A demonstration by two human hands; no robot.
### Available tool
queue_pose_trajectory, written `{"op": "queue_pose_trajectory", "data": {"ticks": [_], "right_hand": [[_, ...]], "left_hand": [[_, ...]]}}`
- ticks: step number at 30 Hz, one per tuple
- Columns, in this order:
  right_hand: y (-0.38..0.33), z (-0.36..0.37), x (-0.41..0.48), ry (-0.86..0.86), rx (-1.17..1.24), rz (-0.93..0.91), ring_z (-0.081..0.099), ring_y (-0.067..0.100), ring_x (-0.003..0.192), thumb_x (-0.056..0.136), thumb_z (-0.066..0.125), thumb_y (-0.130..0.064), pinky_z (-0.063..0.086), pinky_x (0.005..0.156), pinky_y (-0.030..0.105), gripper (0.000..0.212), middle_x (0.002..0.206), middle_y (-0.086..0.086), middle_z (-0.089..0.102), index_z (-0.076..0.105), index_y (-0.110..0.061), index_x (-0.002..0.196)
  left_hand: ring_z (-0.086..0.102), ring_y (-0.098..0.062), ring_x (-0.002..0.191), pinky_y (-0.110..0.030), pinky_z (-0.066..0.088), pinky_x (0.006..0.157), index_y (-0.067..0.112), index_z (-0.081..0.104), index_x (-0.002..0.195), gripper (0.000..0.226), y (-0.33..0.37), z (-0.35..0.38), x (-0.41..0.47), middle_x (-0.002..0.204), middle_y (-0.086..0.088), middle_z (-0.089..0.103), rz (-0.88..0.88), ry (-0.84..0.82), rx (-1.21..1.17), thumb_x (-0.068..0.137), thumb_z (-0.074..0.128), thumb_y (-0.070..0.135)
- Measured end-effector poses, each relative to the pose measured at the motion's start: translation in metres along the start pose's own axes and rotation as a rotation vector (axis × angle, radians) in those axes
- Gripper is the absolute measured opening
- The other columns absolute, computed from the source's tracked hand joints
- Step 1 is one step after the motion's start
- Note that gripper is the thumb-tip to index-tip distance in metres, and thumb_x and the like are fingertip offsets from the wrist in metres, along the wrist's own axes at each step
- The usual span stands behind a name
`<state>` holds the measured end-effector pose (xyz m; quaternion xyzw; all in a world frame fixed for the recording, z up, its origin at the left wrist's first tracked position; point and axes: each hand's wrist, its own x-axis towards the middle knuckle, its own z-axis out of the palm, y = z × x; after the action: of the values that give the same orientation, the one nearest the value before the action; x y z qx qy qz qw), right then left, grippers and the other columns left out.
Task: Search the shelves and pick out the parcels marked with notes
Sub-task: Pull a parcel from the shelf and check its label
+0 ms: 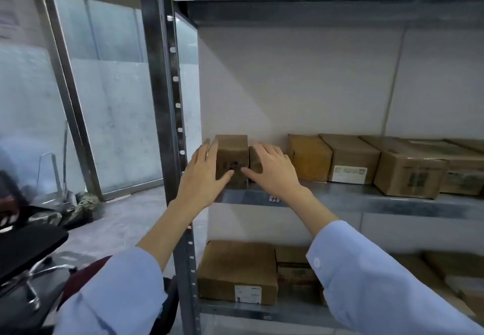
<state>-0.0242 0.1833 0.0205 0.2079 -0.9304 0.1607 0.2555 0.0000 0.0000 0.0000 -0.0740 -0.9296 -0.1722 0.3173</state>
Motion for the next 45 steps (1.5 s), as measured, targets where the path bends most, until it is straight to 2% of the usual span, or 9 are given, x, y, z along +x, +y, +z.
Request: {"op": "queue_pose_trajectory", "data": {"ticks": [15,21,24,26,30,32,36,42,45], "right_hand": [[0.008,0.024,0.027,0.027,0.116,-0.011,0.046,0.024,0.128,0.093,0.058,-0.049,0.033,0.108,0.044,0.061,0.137,0.004,0.055,0.037,-0.024,0.145],[0.007,0.022,0.025,0.079,0.256,-0.001,0.046,0.021,0.128,0.089,0.067,-0.041,0.031,0.111,0.043,0.064,0.137,0.000,0.054,0.037,-0.027,0.144],[0.004,0.015,0.022,0.141,0.337,-0.027,0.048,0.021,0.126,0.088,0.070,-0.035,0.038,0.109,0.044,0.065,0.136,0.001,0.055,0.038,-0.027,0.144],[0.002,0.007,0.019,0.164,0.376,-0.044,0.049,0.021,0.124,0.088,0.071,-0.031,0.043,0.106,0.043,0.064,0.136,0.001,0.055,0.039,-0.027,0.143],[0.000,-0.006,0.012,0.172,0.462,-0.045,0.052,0.016,0.117,0.089,0.070,-0.029,0.047,0.098,0.034,0.062,0.137,-0.001,0.053,0.040,-0.027,0.143],[-0.001,-0.011,0.007,0.170,0.504,-0.053,0.052,0.009,0.110,0.090,0.069,-0.031,0.046,0.094,0.027,0.057,0.137,-0.003,0.053,0.042,-0.027,0.140],[-0.004,-0.017,0.001,0.189,0.556,-0.034,0.051,0.006,0.112,0.094,0.063,-0.032,0.047,0.095,0.027,0.047,0.136,-0.007,0.053,0.046,-0.025,0.137],[-0.011,-0.025,-0.004,0.206,0.652,-0.001,0.052,0.012,0.117,0.089,0.070,-0.017,0.051,0.101,0.035,0.060,0.139,-0.005,0.047,0.039,-0.024,0.140],[-0.013,-0.028,-0.003,0.205,0.667,0.004,0.055,0.013,0.116,0.087,0.072,-0.012,0.052,0.098,0.031,0.080,0.137,-0.004,0.044,0.026,-0.029,0.149]], "left_hand": [[0.050,-0.028,0.127,-0.044,0.043,0.108,0.020,0.029,0.150,0.074,-0.006,0.015,0.024,0.147,-0.010,0.040,-0.127,-0.025,-0.243,0.089,0.068,0.034],[0.049,-0.025,0.126,-0.037,0.042,0.108,0.019,0.041,0.142,0.063,-0.004,0.013,0.021,0.143,-0.007,0.041,-0.095,0.120,-0.333,0.087,0.072,0.022],[0.047,-0.022,0.126,-0.036,0.045,0.107,0.019,0.045,0.139,0.059,0.000,0.009,0.018,0.142,-0.006,0.040,-0.059,0.225,-0.380,0.087,0.072,0.018],[0.046,-0.018,0.124,-0.030,0.044,0.105,0.017,0.046,0.137,0.057,0.003,0.006,0.017,0.140,-0.006,0.040,-0.023,0.282,-0.391,0.086,0.073,0.017],[0.042,-0.008,0.117,0.001,0.036,0.091,0.011,0.054,0.126,0.047,0.008,-0.001,0.015,0.133,-0.006,0.043,0.031,0.326,-0.460,0.085,0.075,0.018],[0.043,-0.007,0.116,-0.002,0.038,0.091,0.010,0.057,0.118,0.038,0.011,-0.004,0.015,0.131,-0.005,0.045,0.018,0.338,-0.507,0.086,0.073,0.021],[0.047,-0.012,0.121,-0.031,0.046,0.102,0.012,0.057,0.113,0.030,0.015,-0.006,0.014,0.127,0.009,0.042,0.030,0.339,-0.536,0.088,0.071,0.023],[0.051,-0.017,0.123,-0.041,0.047,0.105,0.019,0.046,0.131,0.058,0.020,-0.013,0.011,0.136,0.003,0.048,0.040,0.322,-0.547,0.082,0.077,0.016],[0.051,-0.012,0.124,-0.016,0.046,0.099,0.024,0.034,0.143,0.078,0.022,-0.019,0.009,0.143,0.002,0.046,0.032,0.295,-0.593,0.080,0.078,0.011]]}}
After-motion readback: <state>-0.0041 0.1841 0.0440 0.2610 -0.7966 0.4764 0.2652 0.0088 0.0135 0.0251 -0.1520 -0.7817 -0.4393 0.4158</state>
